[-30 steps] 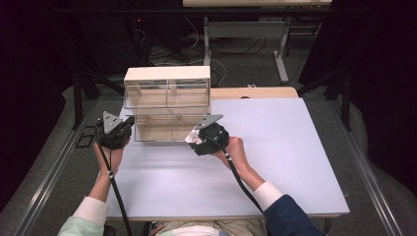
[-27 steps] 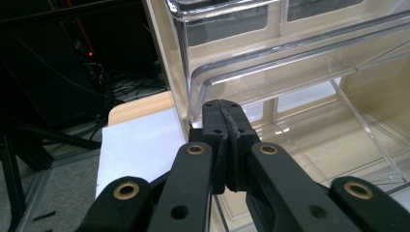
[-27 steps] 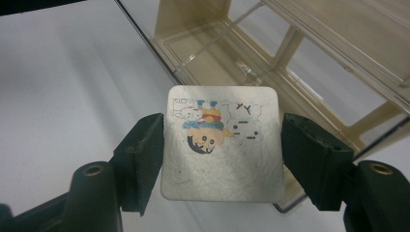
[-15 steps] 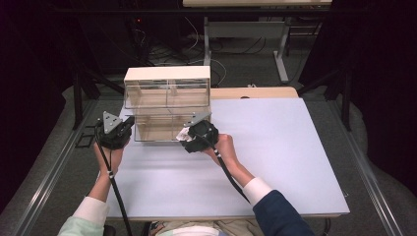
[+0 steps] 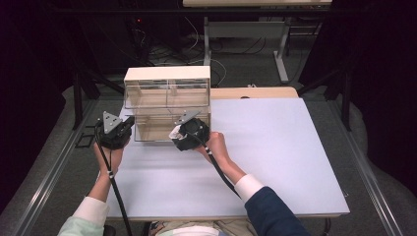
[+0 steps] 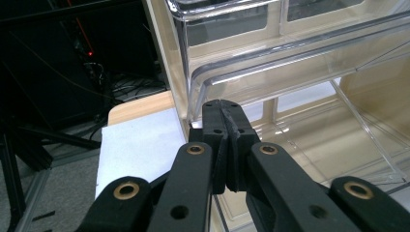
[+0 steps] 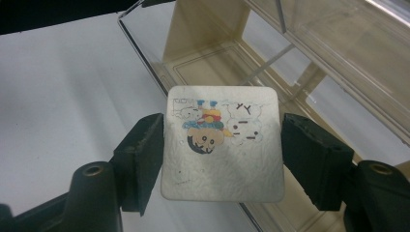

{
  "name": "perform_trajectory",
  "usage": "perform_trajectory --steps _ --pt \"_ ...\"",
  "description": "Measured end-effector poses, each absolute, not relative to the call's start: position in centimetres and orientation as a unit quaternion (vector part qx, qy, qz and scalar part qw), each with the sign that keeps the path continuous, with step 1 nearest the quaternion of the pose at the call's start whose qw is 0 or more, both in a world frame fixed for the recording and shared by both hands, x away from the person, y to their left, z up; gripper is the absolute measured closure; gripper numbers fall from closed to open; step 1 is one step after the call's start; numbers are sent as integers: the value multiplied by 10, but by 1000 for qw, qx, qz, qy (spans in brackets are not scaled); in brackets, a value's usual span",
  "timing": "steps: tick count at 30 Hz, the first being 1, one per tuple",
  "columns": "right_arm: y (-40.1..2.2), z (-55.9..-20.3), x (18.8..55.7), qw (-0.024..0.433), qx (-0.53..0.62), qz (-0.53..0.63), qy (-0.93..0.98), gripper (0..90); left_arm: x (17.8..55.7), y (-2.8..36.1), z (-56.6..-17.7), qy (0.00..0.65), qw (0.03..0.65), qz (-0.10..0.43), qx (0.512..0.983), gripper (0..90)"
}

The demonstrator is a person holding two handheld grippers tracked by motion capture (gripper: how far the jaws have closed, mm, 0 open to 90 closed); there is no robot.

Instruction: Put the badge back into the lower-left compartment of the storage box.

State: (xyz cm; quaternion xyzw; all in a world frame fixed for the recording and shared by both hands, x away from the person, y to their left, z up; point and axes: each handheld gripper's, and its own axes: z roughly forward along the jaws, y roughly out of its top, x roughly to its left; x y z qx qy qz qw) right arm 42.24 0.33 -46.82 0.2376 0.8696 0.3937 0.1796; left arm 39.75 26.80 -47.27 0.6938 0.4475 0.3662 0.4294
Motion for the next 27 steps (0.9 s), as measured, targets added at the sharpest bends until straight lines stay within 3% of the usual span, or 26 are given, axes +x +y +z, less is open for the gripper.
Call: perform_trajectory --steps 27 --pt "39 -473 437 191 220 373 881 330 398 268 -473 448 430 365 694 899"
